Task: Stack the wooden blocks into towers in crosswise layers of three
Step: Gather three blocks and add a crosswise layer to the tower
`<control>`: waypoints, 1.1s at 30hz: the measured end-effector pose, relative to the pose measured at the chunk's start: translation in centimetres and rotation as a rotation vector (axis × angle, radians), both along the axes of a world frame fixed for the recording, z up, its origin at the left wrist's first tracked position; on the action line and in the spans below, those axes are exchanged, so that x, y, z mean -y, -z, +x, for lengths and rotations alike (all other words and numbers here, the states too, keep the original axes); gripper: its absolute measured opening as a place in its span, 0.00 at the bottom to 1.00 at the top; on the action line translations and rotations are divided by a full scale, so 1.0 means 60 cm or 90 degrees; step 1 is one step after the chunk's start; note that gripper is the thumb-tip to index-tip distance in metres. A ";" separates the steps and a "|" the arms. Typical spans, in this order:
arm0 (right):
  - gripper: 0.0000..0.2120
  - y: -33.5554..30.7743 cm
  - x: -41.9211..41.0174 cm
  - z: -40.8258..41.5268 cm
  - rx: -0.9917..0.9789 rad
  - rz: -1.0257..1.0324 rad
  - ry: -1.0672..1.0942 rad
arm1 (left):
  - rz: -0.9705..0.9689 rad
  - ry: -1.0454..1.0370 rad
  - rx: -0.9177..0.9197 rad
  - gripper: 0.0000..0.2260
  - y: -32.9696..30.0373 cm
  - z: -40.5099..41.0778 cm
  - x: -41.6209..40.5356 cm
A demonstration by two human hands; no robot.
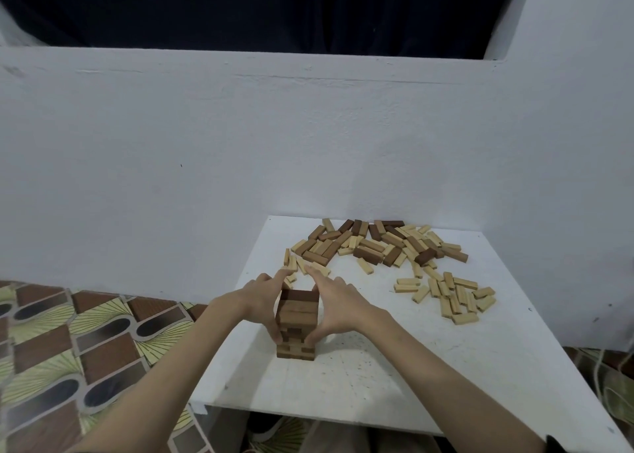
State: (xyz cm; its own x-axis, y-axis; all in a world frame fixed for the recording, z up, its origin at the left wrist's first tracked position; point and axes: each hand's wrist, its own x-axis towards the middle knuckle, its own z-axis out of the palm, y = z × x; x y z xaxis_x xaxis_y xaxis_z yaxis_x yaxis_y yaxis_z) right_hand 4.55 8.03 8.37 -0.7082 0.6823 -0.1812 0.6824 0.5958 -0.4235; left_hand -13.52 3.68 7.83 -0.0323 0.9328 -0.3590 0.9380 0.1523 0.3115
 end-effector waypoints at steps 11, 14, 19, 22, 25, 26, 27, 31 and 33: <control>0.58 0.029 0.002 -0.009 -0.096 -0.038 0.044 | 0.035 -0.020 0.091 0.58 0.020 -0.007 0.001; 0.57 0.028 0.004 -0.008 -0.103 -0.039 0.042 | 0.046 -0.025 0.117 0.56 0.022 -0.006 0.001; 0.56 0.037 0.003 -0.013 -0.110 -0.042 0.046 | 0.057 -0.019 0.128 0.53 0.026 -0.003 0.001; 0.55 0.039 0.003 -0.014 -0.107 -0.040 0.046 | 0.055 -0.010 0.130 0.51 0.026 -0.002 0.001; 0.55 0.039 0.002 -0.014 -0.104 -0.038 0.048 | 0.053 -0.006 0.131 0.50 0.025 -0.002 0.001; 0.55 0.039 0.002 -0.015 -0.101 -0.036 0.048 | 0.053 -0.007 0.131 0.50 0.025 -0.002 0.001; 0.55 0.039 0.002 -0.015 -0.097 -0.037 0.048 | 0.053 -0.005 0.131 0.50 0.025 -0.002 0.001; 0.57 0.037 0.002 -0.015 -0.096 -0.042 0.053 | 0.063 0.003 0.132 0.50 0.022 0.004 0.002; 0.57 0.038 0.001 -0.015 -0.099 -0.045 0.051 | 0.069 0.004 0.138 0.49 0.020 0.008 0.002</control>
State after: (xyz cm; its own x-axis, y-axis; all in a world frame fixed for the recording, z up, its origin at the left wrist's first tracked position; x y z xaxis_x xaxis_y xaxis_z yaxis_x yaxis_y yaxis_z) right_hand 3.65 7.95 6.08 -0.6760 0.7265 -0.1233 0.6487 0.5074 -0.5672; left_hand -13.04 3.54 6.60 0.0413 0.9660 -0.2551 0.8481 0.1011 0.5201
